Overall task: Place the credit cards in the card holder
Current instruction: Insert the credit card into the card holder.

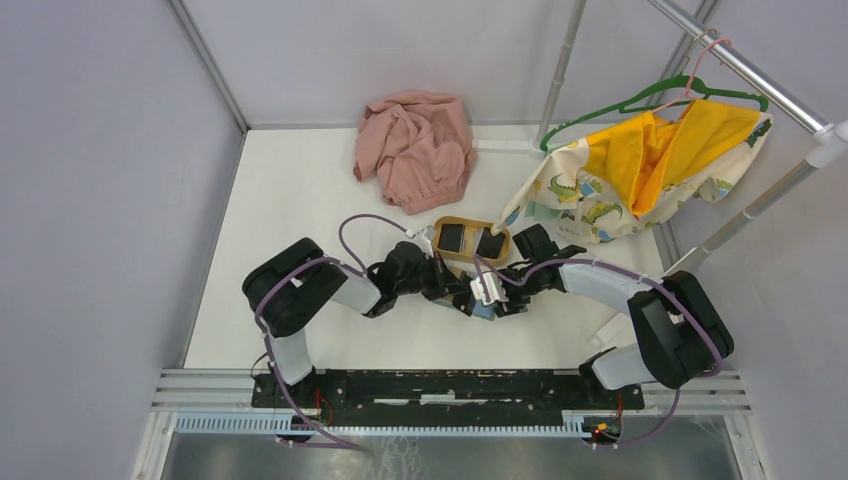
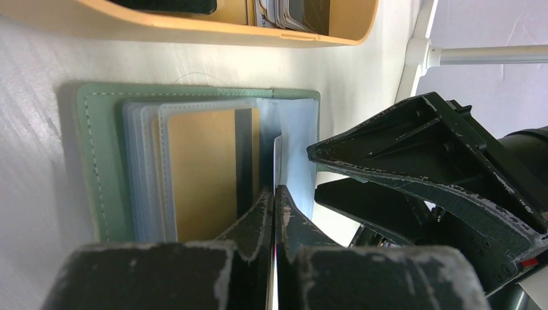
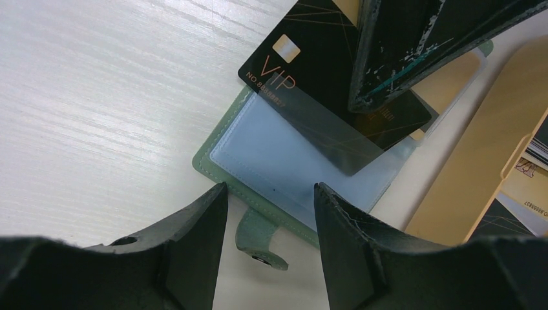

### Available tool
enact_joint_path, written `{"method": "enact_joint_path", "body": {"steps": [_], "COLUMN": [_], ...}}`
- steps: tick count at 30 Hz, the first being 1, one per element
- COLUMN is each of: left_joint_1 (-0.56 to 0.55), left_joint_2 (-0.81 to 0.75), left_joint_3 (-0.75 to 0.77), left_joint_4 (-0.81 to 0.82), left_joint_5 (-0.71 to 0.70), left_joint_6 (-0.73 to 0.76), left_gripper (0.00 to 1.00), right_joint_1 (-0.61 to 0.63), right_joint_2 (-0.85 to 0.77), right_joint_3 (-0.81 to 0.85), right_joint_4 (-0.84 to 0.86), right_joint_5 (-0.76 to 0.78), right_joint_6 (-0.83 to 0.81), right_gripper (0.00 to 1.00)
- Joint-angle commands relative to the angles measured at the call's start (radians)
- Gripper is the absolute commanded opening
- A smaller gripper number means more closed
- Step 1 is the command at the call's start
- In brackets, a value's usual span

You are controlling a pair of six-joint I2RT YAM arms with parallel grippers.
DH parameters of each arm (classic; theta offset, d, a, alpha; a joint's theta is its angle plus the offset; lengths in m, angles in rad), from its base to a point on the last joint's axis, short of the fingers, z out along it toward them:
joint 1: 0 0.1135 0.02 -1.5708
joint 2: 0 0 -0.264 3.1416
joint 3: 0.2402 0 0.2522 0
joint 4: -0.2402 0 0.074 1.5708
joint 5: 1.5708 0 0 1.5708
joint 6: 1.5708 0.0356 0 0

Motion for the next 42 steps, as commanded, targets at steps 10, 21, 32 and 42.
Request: {"method": "enact_joint_path", "body": {"steps": [10, 21, 32, 42], "left_joint_1": [0.013, 0.001, -0.036, -0.042], "left_joint_2": [0.037, 0.100, 0.139, 0.115], "left_joint_3": [0.053, -0.001, 0.006, 0.009], "left_joint_4": [0.029, 0.244, 0.249, 0.163], "left_joint_5": [-0.021, -0.046, -0.052, -0.067], "left_joint_6": [0.005, -0.089, -0.095, -0.049], "left_gripper": [0.02, 0.02, 0.03, 0.15], "right_joint_1": [0.007, 0.008, 0.008, 0.003], "right_joint_2": [0.035, 0.036, 0.033, -0.040], "right_joint_3": [-0.023, -0.023, -0.022, -0.005], "right_joint_4": [-0.032, -0.032, -0.033, -0.058], "right_joint_5": [0.094, 0.092, 0.090, 0.024], "right_joint_6": [-0.007, -0.007, -0.006, -0.006], "right_gripper": [0.58, 0.58, 0.58, 0.60]}}
